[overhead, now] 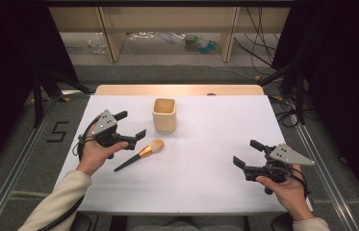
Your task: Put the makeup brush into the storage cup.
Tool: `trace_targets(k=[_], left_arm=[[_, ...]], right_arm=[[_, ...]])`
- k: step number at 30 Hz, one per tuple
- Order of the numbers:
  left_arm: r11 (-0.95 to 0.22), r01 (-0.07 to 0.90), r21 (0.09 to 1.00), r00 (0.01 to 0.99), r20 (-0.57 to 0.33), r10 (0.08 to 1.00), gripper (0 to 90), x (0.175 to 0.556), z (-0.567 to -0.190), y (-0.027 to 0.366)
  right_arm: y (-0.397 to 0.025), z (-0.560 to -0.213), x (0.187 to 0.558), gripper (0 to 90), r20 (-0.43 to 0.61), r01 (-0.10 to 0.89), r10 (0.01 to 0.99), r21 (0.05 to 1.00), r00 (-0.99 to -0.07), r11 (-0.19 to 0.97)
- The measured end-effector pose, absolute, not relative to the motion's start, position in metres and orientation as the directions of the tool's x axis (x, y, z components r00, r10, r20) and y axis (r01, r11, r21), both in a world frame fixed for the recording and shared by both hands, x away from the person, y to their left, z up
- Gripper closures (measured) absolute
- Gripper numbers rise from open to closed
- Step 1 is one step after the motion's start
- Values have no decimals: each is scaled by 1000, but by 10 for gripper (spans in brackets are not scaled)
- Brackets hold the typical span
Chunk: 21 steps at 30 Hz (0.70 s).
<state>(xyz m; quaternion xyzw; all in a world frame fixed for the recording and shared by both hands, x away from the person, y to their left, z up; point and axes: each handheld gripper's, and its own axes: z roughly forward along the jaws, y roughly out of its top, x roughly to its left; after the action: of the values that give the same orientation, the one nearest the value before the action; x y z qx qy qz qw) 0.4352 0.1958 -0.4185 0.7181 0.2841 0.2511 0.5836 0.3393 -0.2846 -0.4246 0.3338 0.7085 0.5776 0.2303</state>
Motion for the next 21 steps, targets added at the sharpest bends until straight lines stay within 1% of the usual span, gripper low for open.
trace_targets(k=[11,14,15,16,17,19,21], left_arm=[[-188,134,973,724,34,689,0,443,-421,191],[-198,139,970,727,36,685,0,445,-422,190],[-211,147,966,735,37,678,0,446,-422,189],[-211,147,966,735,37,678,0,446,-422,189],[-224,156,962,737,38,675,0,448,-424,188],[-237,168,957,741,36,671,0,450,-426,186],[-241,169,956,741,38,671,0,450,-427,186]], right_arm=[[-284,-425,340,129,73,211,732,973,-677,99],[-284,-425,340,128,61,206,735,972,-676,109],[-286,-424,339,128,49,224,743,965,-668,138],[-284,-425,341,128,51,195,736,974,-675,112],[-285,-425,340,128,40,198,741,972,-670,127],[-284,-425,340,128,64,209,734,972,-676,108],[-284,-425,340,128,66,212,735,971,-675,108]])
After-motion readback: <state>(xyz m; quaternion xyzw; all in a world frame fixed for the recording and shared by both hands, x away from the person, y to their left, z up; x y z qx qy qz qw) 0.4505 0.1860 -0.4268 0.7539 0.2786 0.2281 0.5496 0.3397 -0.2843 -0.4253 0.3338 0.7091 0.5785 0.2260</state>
